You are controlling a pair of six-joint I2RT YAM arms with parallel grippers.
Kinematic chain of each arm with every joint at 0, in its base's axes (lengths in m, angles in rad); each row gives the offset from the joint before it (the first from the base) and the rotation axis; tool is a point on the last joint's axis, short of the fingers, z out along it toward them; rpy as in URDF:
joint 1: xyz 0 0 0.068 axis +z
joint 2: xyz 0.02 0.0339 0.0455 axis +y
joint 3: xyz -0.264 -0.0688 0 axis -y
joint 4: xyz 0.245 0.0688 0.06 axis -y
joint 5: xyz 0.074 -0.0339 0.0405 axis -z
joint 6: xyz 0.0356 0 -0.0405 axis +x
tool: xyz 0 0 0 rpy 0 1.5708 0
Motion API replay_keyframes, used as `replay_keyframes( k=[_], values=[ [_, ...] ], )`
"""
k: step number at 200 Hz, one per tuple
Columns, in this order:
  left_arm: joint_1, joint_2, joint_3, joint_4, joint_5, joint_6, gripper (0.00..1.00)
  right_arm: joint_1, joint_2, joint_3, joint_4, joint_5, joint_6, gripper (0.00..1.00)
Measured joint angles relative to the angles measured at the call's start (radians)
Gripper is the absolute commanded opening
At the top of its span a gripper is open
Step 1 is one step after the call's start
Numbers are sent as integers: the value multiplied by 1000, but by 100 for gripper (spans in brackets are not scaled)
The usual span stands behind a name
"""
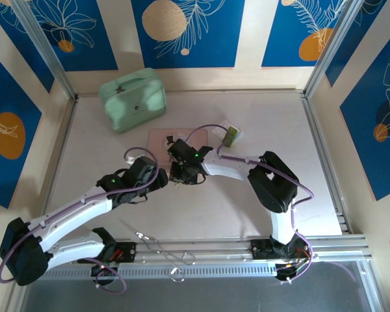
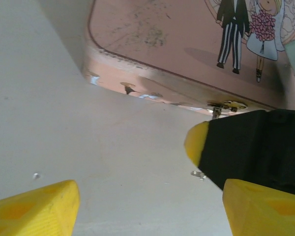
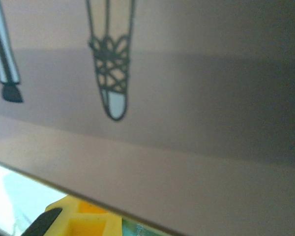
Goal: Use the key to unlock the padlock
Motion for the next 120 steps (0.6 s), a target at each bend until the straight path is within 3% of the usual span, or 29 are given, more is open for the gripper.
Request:
replay_keyframes(
  k=[120],
  values=[
    [159,-18,-61,107,203,6,73,42,101,167,-197,131,-27,6]
  ],
)
